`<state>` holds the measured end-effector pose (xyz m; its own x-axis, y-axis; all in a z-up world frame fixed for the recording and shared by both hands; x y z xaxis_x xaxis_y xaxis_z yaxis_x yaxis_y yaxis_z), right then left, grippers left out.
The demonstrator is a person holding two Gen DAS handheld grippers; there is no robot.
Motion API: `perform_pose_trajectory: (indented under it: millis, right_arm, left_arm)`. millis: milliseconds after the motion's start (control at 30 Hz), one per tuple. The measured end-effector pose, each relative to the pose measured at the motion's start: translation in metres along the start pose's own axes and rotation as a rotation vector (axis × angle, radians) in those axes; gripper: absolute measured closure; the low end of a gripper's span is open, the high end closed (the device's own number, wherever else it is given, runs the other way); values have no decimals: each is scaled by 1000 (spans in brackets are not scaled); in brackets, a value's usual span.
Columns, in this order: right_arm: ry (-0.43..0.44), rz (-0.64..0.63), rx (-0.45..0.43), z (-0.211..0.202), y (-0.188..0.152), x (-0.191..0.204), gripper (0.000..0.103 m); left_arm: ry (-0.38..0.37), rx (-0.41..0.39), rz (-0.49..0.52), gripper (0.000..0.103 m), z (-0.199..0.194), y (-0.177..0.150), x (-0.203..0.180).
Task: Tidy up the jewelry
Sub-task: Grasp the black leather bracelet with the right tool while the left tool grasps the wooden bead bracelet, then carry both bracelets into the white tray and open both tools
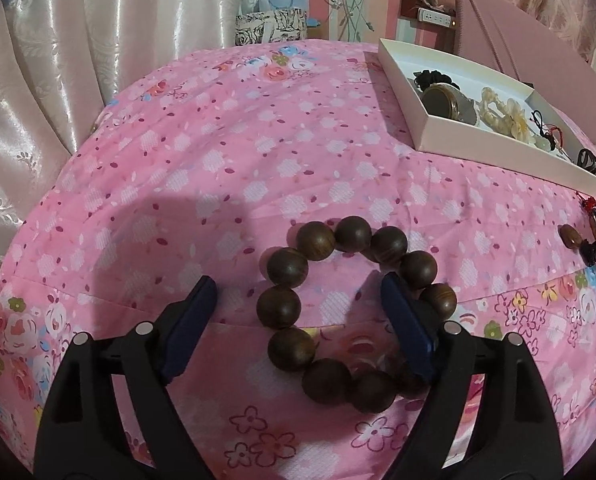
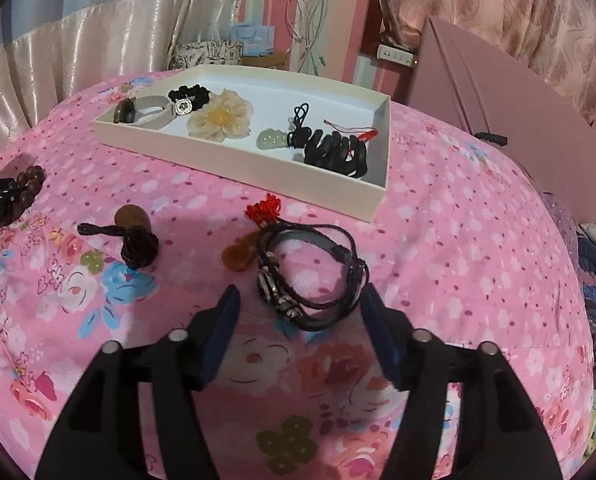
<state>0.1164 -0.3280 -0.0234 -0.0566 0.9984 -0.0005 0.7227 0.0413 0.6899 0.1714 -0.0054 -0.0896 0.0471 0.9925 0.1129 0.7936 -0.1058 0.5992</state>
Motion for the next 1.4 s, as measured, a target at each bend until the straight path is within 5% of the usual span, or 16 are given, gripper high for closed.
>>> perform_pose_trajectory:
  millis: [100, 233, 533, 667, 833, 967, 1067, 1400]
  right_arm:
    - [-4, 32, -33, -7, 0, -6, 38]
    - [116, 56, -70, -8, 6, -5, 38]
    - [196, 33, 53, 23, 6, 2, 53]
    - [194, 19, 53, 16, 0, 7, 85]
    - [154, 63, 13, 0, -11, 5, 86]
    - [166, 113, -6, -9, -18, -1, 85]
    - [174, 135, -10, -11, -21, -6, 85]
    - [174, 152, -70, -22, -19, -11, 85]
  left_arm:
    - [-12, 3, -5, 18, 1, 0, 2]
    - [-16, 5, -3, 17, 1, 0, 2]
    - [-19, 1, -3, 18, 0, 0, 1]
    - [-26, -19, 20, 30, -4, -2, -4]
    - [-60, -46, 51, 54, -10, -4, -10]
    - [-112, -54, -21, 84, -11, -4, 3]
    - [-169, -51, -63, 85, -10, -5, 11]
    - [-85, -57, 7, 86, -12, -5, -1]
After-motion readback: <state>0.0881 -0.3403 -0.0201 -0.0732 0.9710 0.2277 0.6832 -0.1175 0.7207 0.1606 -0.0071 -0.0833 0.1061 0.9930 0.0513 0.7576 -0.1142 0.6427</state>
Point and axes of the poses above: each gripper's, at about its wrist camera, not at the fingertips, and z roughly the way its jaws point, x to its left, y to its top, the point moved 3 cm from there along z, roughly the way its jaws point, and after that the axes turned 6 degrees about y, right-handed, at the moved point
